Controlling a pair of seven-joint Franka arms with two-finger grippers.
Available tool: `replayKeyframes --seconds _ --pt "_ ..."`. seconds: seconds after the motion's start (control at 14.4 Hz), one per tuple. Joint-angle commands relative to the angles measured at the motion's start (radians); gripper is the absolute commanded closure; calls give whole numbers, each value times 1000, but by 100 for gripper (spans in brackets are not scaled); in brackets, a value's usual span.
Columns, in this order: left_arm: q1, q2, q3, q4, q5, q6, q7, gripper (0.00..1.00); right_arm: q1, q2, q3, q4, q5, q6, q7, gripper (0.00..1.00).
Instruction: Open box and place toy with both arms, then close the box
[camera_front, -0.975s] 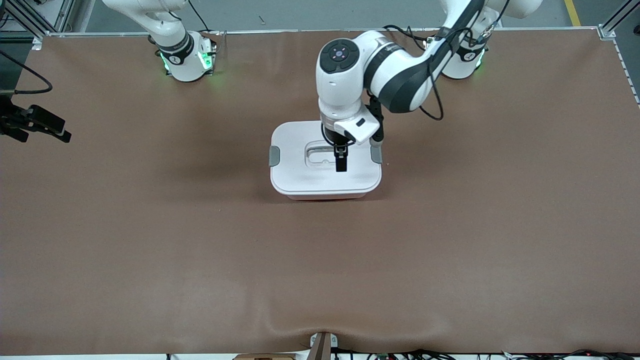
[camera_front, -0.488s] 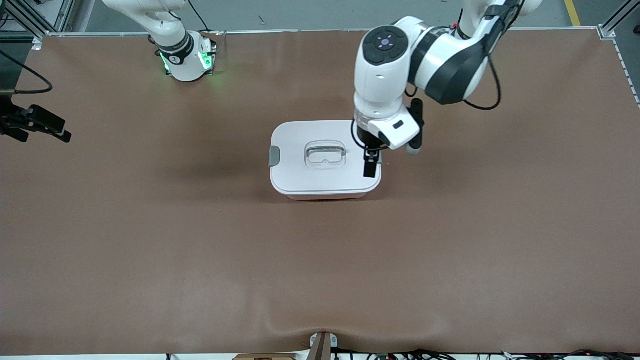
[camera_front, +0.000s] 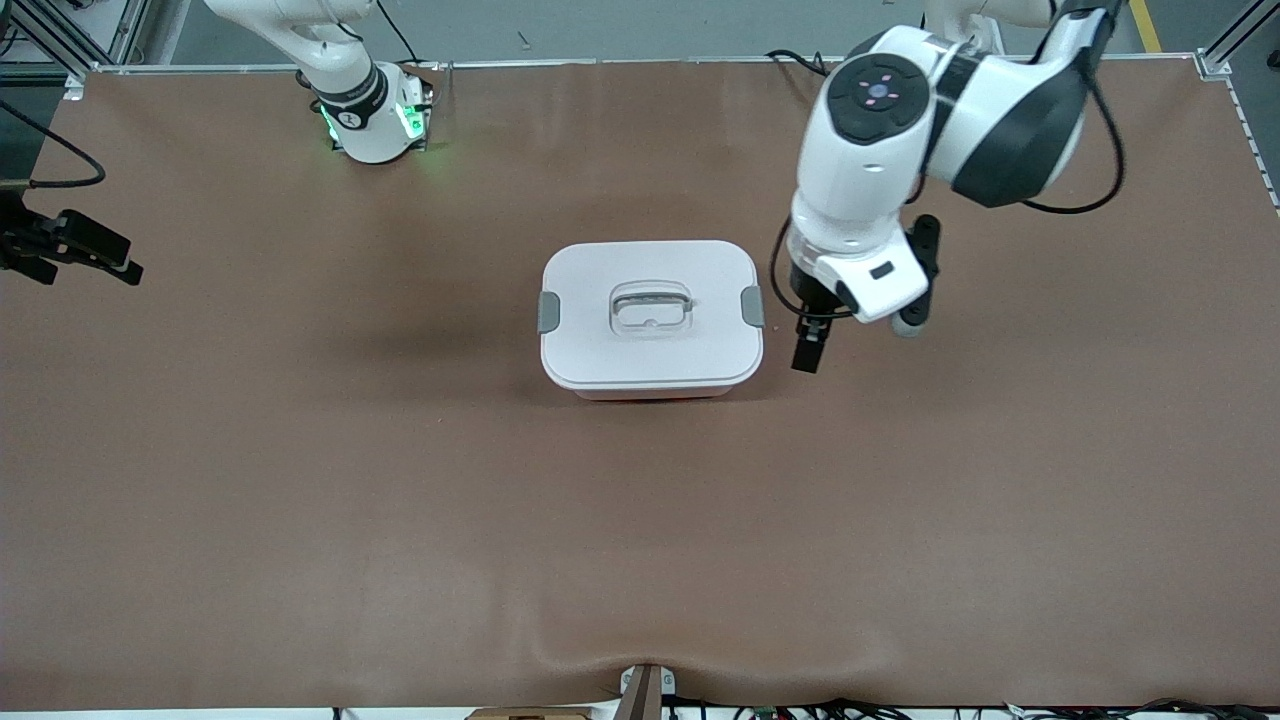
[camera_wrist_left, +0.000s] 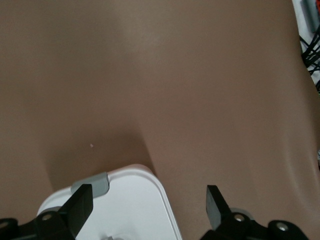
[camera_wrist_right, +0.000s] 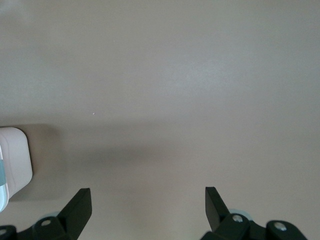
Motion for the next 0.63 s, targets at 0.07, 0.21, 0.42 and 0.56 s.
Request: replayKeyframes --seconds 0.07,0.21,0.42,0.56 --pt "67 -43 -9 2 -38 -28 129 0 -8 2 6 9 10 -7 -5 0" --pt "86 -45 -8 7 -38 -49 203 0 -8 4 6 9 11 -7 -5 0" --pt "135 -52 -11 8 -53 -54 309 0 -8 2 6 9 11 -7 -5 0" --pt "187 -60 -26 16 -63 -54 369 0 -8 2 6 9 10 -8 -4 0"
